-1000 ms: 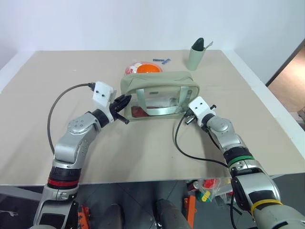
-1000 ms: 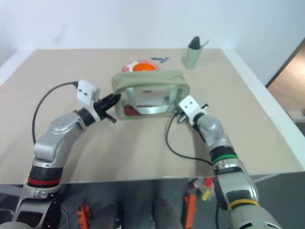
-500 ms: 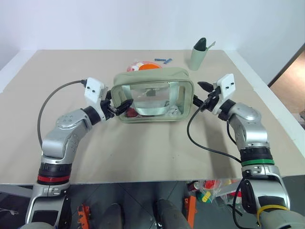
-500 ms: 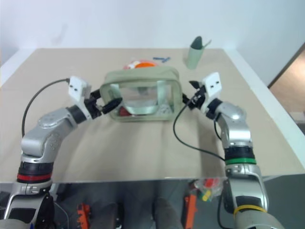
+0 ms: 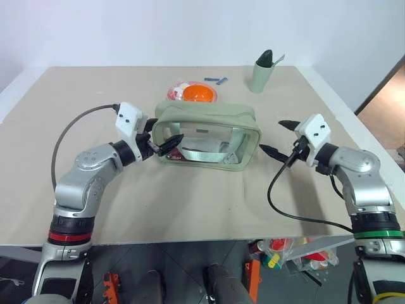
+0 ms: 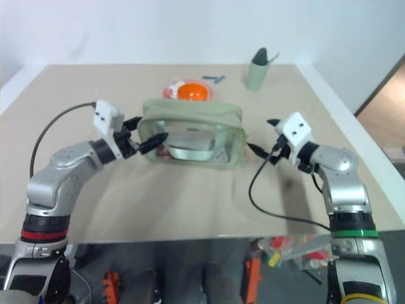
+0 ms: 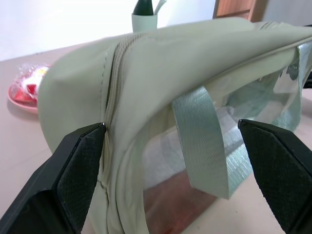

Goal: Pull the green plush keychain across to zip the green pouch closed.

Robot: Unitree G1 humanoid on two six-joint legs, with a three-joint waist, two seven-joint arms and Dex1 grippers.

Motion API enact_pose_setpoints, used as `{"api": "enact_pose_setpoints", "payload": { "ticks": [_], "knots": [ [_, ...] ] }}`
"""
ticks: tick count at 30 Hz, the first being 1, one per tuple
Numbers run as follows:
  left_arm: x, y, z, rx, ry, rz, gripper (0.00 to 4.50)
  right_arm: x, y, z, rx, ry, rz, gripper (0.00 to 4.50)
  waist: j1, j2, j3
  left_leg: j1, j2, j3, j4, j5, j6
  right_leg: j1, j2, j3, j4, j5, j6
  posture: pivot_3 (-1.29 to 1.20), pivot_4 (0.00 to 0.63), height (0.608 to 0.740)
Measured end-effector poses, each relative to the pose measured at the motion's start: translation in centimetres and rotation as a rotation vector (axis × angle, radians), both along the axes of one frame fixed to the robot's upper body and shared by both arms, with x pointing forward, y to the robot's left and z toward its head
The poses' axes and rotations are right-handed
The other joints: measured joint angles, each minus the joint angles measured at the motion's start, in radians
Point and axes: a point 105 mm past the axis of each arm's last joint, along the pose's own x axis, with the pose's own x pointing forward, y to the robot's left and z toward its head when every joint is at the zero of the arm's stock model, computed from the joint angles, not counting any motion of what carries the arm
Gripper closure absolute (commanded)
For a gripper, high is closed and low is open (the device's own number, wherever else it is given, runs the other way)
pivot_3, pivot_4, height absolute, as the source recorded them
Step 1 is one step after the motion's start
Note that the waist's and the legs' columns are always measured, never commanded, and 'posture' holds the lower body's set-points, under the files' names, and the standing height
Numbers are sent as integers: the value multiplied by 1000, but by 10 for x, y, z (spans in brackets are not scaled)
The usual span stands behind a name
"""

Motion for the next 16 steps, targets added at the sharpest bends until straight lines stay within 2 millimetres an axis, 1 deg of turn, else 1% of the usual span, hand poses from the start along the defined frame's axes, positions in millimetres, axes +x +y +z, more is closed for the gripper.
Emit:
{"api": "enact_pose_setpoints", "payload": {
  "ticks": [2, 5, 7, 9, 11, 12, 13, 14, 16],
  "knots": [
    [-1, 2, 1, 8, -5, 1, 0, -13, 0, 1, 4, 31, 44, 21, 2, 0, 0, 0, 0, 0, 0, 0, 0, 0, 0, 0, 0, 0, 0, 0, 150, 740],
    [-4, 8, 5, 6, -6, -6, 0, -23, -1, 6, 86, 67, 64, 21, 1, 0, 0, 0, 0, 0, 0, 0, 0, 0, 0, 1, 0, 0, 0, 0, 150, 740],
    [-7, 16, 9, -2, -8, -1, 0, -28, -1, 13, 154, 85, 66, 21, -1, 0, 0, 1, 0, 0, 0, 0, 0, 0, 0, 1, 0, 0, 0, 0, 150, 740],
    [-14, 29, 13, -11, -21, 8, 0, -35, 2, 20, 211, 109, 56, 21, -2, 0, 0, 1, 1, 0, 0, 0, 0, 0, 1, 0, 0, 0, -1, 0, 150, 740],
    [-21, 41, 13, -18, -30, 33, 0, -40, 7, 24, 275, 128, 40, 21, -1, 0, 0, 1, 1, 0, -1, 0, 0, 0, 1, -1, 0, -1, -2, 0, 150, 740],
    [-24, 44, 11, -14, -30, 40, 0, -44, 10, 25, 296, 128, 35, 21, 0, 0, 0, 1, 1, -1, -1, 0, 0, 0, 1, -1, 0, -1, -2, 0, 150, 740],
    [-28, 45, 8, -6, -32, 44, 0, -48, 13, 24, 306, 126, 27, 21, 2, 0, 0, 1, 1, -1, -1, 0, 0, 0, 0, -2, 0, -2, -2, 0, 150, 740],
    [-33, 46, 1, 5, -27, 53, 0, -53, 15, 17, 307, 136, 12, 21, 3, -1, 0, 1, 1, -1, -1, 0, -1, 1, 0, -2, 0, -3, -2, 0, 150, 740],
    [-37, 51, -14, 15, 10, 95, 0, -59, 14, 1, 310, 165, -32, 21, 7, -1, 0, 0, 0, -1, 0, -1, -1, 0, -1, -2, 0, -3, -2, 0, 150, 740]
  ]
}}
